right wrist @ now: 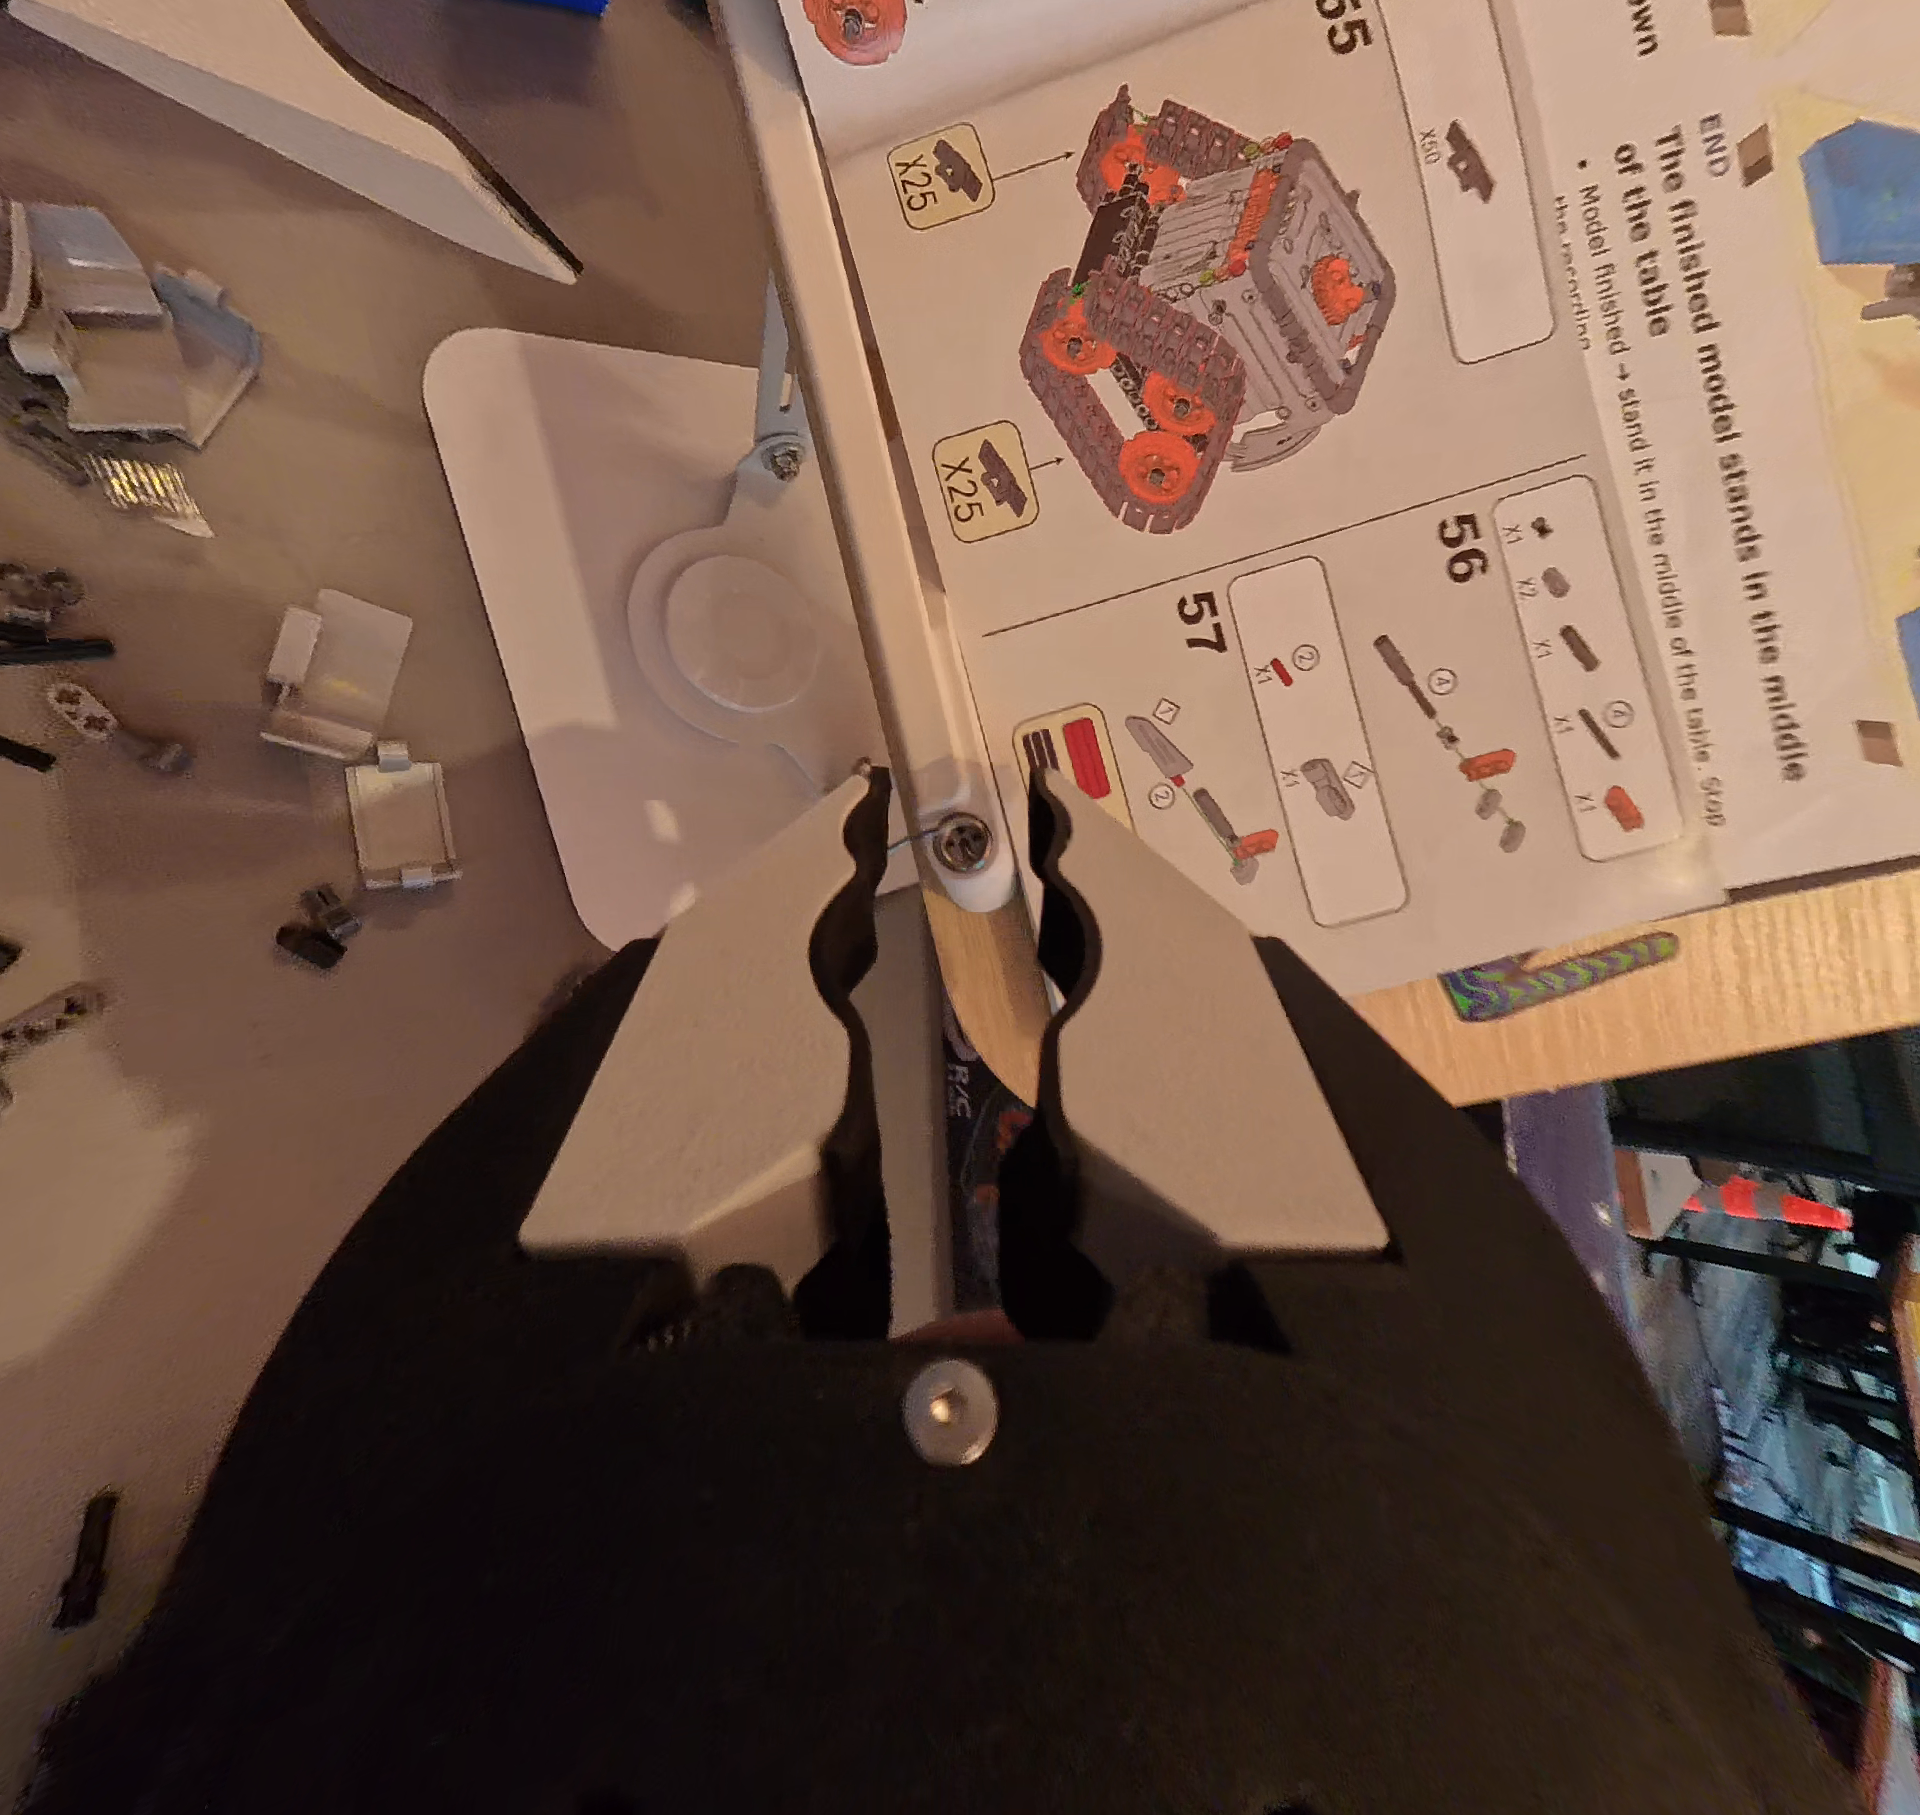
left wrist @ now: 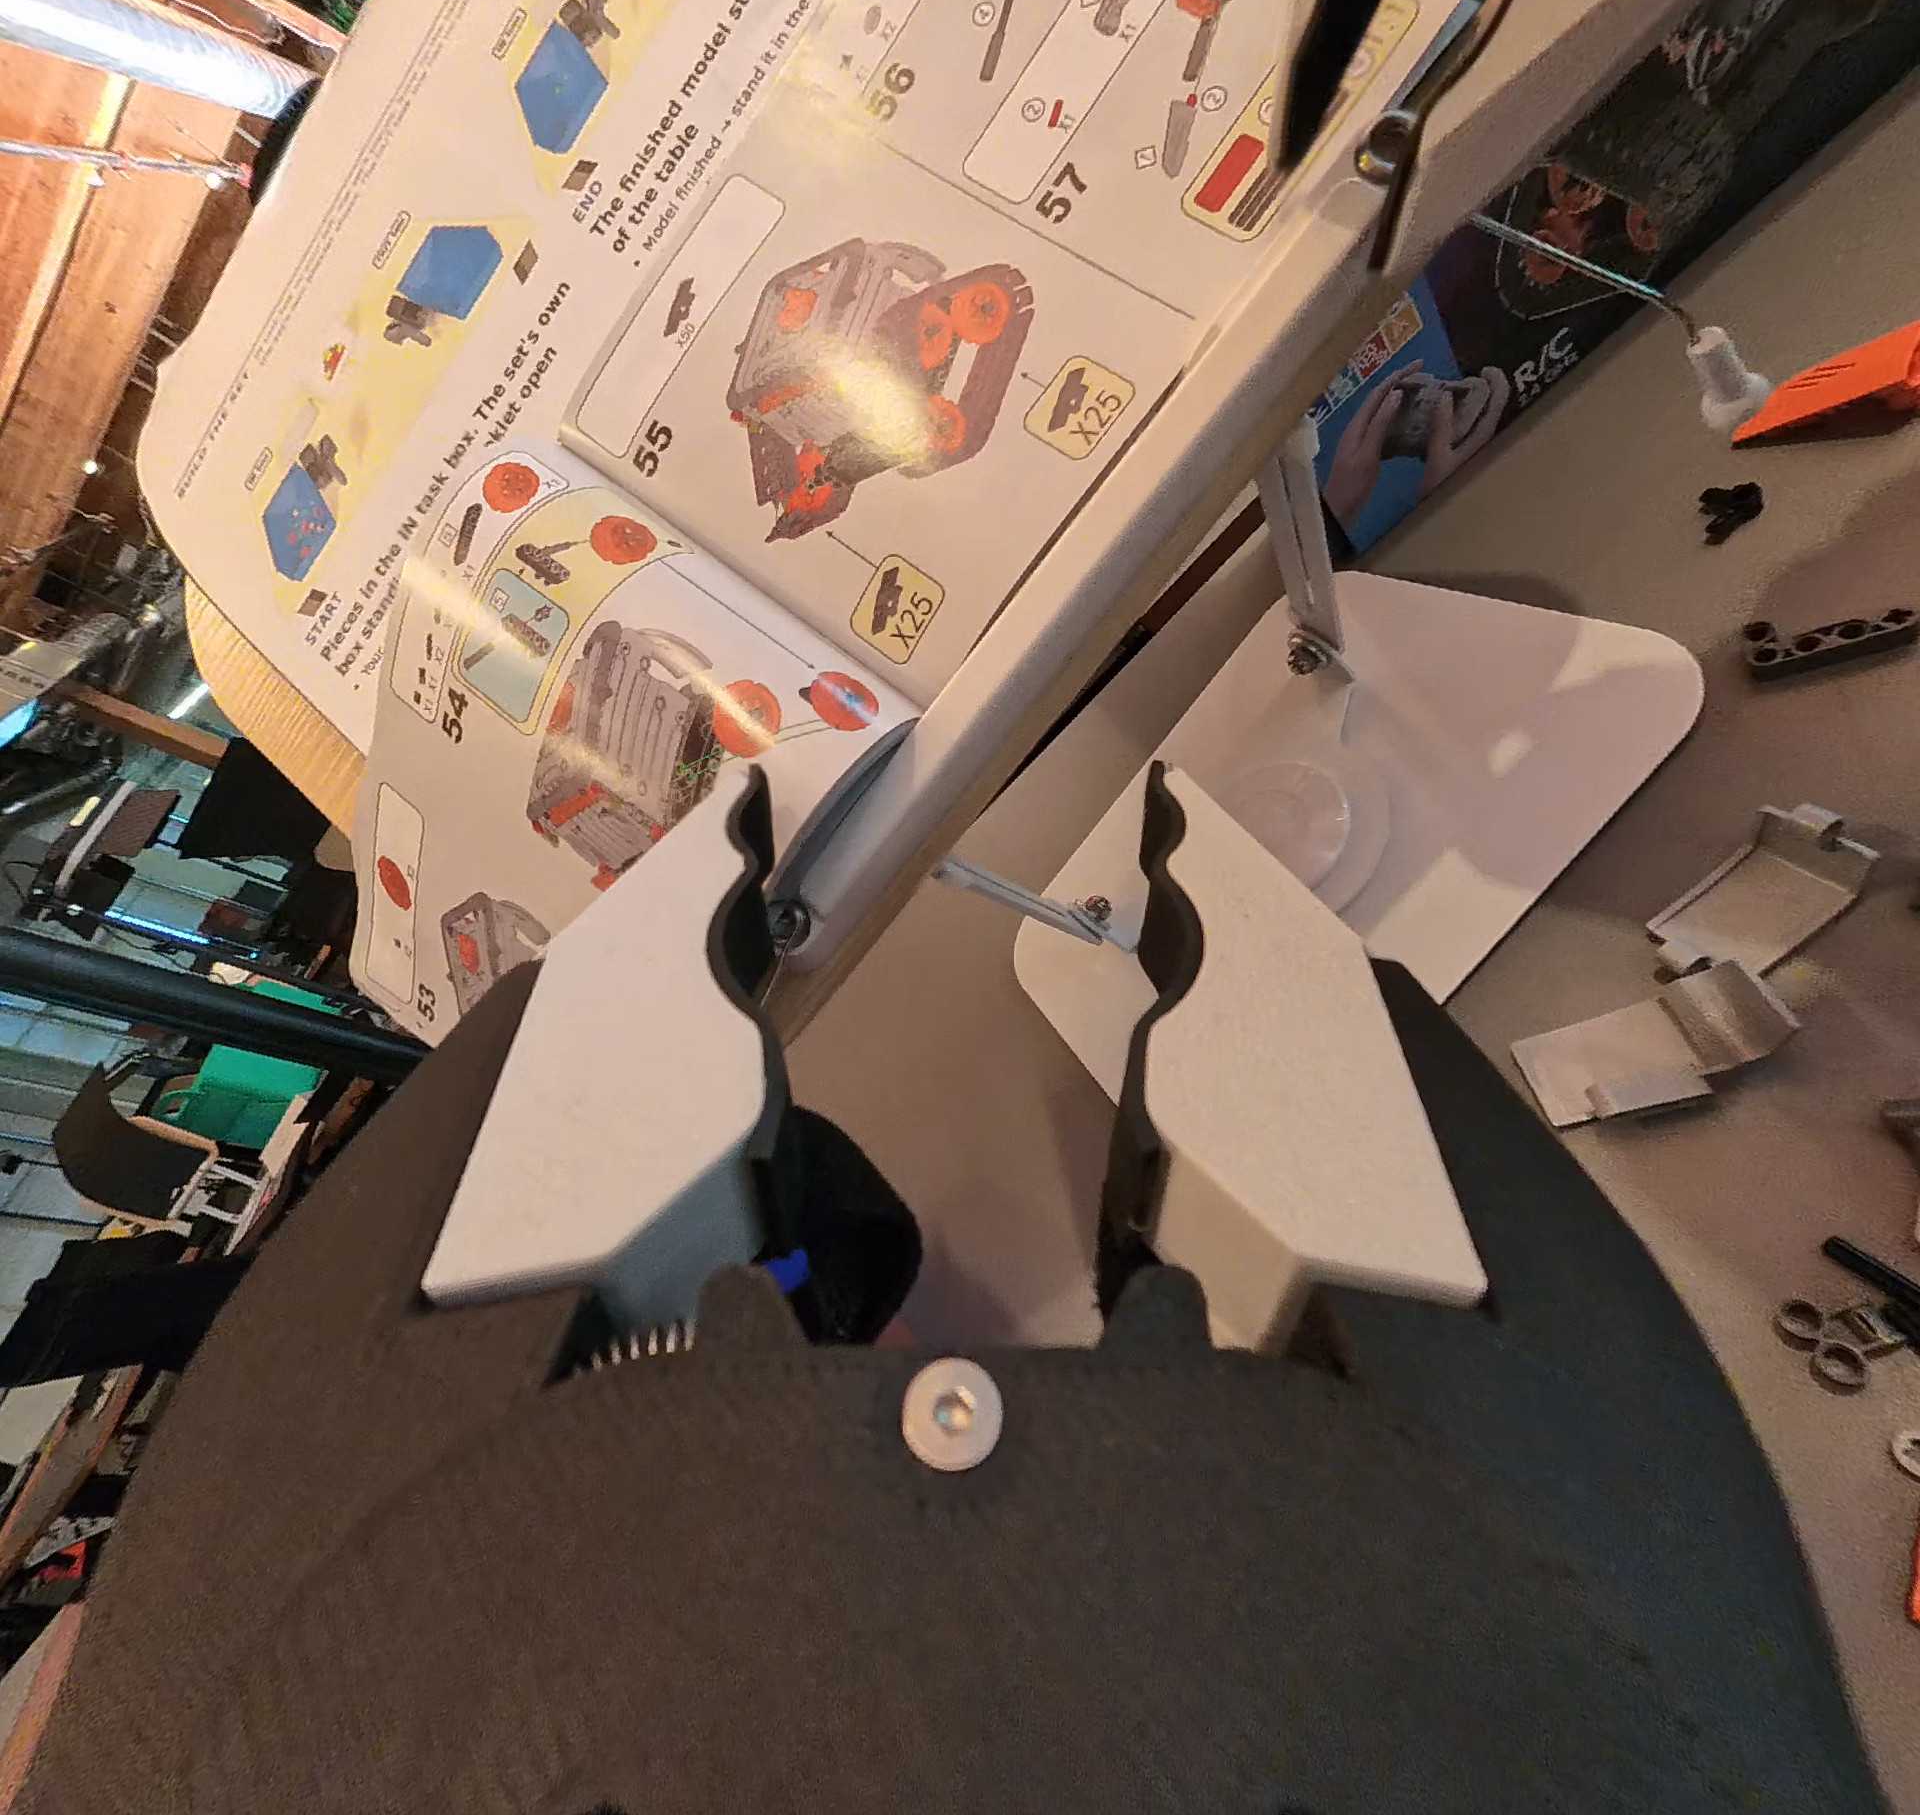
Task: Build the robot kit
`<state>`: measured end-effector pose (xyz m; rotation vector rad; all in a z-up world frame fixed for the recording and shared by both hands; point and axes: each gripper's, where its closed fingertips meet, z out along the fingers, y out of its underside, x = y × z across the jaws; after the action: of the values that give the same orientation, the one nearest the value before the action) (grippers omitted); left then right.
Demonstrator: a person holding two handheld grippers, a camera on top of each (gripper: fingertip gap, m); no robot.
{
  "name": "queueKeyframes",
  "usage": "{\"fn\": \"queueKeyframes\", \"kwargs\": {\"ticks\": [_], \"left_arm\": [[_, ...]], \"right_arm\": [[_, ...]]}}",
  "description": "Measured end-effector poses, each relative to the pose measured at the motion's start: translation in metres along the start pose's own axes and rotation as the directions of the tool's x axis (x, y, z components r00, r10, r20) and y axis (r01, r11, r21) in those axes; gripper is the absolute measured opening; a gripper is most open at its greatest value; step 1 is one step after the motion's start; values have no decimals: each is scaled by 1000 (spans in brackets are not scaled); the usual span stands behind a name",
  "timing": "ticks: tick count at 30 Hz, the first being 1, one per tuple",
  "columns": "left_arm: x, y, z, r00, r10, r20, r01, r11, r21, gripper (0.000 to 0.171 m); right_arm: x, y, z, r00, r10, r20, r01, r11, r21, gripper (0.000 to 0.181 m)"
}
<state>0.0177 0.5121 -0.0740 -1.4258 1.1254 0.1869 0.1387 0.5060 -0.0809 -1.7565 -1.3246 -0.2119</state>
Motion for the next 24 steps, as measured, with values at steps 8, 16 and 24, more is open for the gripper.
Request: {"fn": "queueKeyframes", "kwargs": {"ticks": [8, 16, 24], "left_arm": [[8, -15, -5, 1000, 0, -29, 2, 998, 69, 69], [37, -34, -23, 985, 55, -162, -33, 990, 135, 63], [73, -26, -27, 941, 125, -314, -92, 989, 116, 63]], "right_arm": [[17, -3, -79, 994, 35, -100, -29, 998, 62, 24], [-41, 22, -140, 995, 4, -100, -2, 1000, 14, 26], [-130, 86, -159, 997, 79, 0, -78, 991, -110, 31]]}}
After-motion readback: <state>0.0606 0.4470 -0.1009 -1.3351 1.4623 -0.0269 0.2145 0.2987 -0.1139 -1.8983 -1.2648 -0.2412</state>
